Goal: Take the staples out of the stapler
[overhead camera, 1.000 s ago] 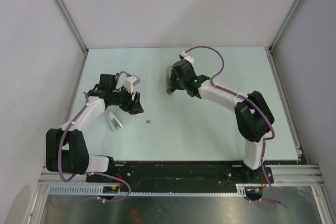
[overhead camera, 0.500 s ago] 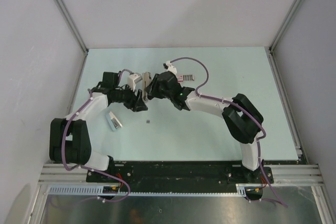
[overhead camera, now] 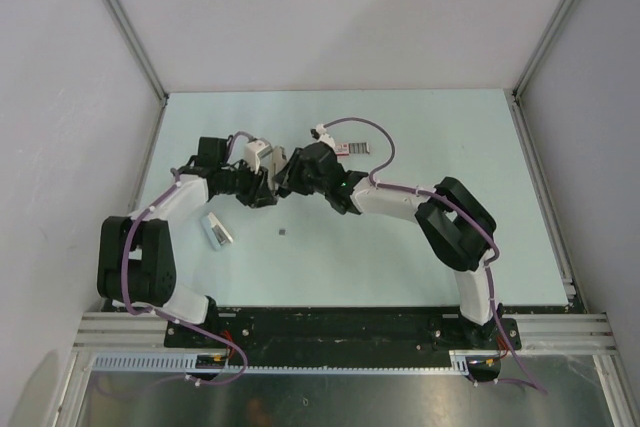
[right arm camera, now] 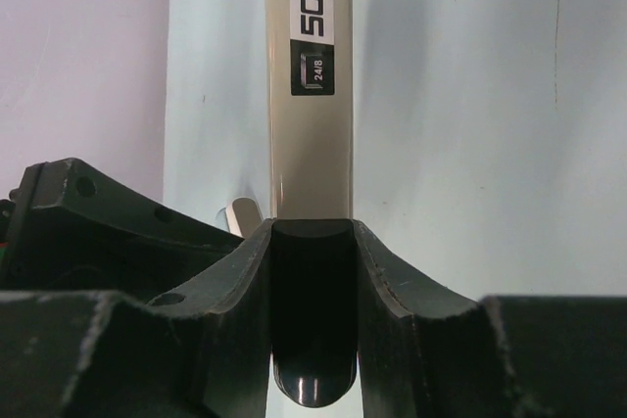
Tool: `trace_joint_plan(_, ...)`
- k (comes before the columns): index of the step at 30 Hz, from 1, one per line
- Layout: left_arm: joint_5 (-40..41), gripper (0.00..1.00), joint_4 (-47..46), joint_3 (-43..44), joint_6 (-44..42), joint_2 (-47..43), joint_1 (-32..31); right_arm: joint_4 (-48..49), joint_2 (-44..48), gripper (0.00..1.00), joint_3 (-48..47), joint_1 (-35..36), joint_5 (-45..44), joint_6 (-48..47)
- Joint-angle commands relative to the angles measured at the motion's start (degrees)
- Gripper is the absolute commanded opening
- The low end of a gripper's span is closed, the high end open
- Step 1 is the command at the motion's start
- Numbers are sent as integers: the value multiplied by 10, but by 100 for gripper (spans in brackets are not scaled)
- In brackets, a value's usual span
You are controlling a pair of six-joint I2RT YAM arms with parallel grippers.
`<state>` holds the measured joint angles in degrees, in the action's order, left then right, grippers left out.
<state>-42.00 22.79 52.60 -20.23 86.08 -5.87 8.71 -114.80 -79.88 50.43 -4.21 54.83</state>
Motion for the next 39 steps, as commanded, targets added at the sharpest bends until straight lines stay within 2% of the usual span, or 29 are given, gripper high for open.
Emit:
trace_joint_plan(1,-2,32,-34,-3,-20,-1,-5,67,17,0,3,5,24,21)
trace_joint_plan(6,16,17,-43,-16,-40,-3,-9,60,23,0,14,5,35,20)
trace_joint_plan(10,36,11,-50,-27,-58,-6,-14,46,41,0,38,-2,51,2)
trace_joint_plan(26,133,8,-100,-26,-94,9,-49,7,111,0,135,-43,108,-109)
trace_joint_plan(39,302,8,-173,-21,-151,33,-114,-82,146,0,147,-46,115,-292)
